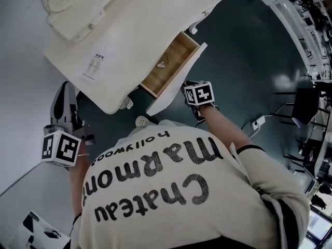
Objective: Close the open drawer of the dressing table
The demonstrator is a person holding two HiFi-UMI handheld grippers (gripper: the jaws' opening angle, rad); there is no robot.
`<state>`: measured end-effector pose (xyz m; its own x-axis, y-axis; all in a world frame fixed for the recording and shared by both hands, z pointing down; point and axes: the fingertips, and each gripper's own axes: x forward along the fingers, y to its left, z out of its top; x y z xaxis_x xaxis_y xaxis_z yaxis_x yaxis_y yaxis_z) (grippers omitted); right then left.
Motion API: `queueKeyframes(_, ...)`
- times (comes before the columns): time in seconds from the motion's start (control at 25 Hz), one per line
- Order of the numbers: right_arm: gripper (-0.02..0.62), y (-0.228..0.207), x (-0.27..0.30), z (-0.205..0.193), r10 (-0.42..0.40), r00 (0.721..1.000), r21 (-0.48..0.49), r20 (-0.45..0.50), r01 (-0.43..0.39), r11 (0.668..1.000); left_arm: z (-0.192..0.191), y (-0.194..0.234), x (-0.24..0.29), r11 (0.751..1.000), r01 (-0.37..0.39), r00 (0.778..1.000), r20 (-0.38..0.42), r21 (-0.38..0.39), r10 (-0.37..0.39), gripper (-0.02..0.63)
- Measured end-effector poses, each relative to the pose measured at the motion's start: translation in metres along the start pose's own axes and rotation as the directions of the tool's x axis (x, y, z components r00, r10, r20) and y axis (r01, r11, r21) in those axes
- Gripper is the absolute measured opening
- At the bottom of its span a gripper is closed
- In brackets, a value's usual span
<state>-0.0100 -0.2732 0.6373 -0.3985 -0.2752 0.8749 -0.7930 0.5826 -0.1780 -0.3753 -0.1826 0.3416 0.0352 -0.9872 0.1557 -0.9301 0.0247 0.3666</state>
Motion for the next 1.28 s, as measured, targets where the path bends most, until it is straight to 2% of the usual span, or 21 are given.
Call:
queueKeyframes(0.44, 0.117, 0.001, 0.001, 0.001, -0.024, 1.000, 0.081, 0.012, 0.023, 0.996, -0.003, 0.002, -0.013, 1.000, -0.002, 1.000, 0.008, -0.013, 0.002, 0.006)
queueKeyframes(1.28, 0.112, 0.009, 0.008, 0.013, -0.056, 0.998, 0.084, 0.002, 0.055, 0.995, 0.010, 0.022, -0.046, 0.998, -0.058, 0.997, 0.055, -0.016, 0.059, 0.006)
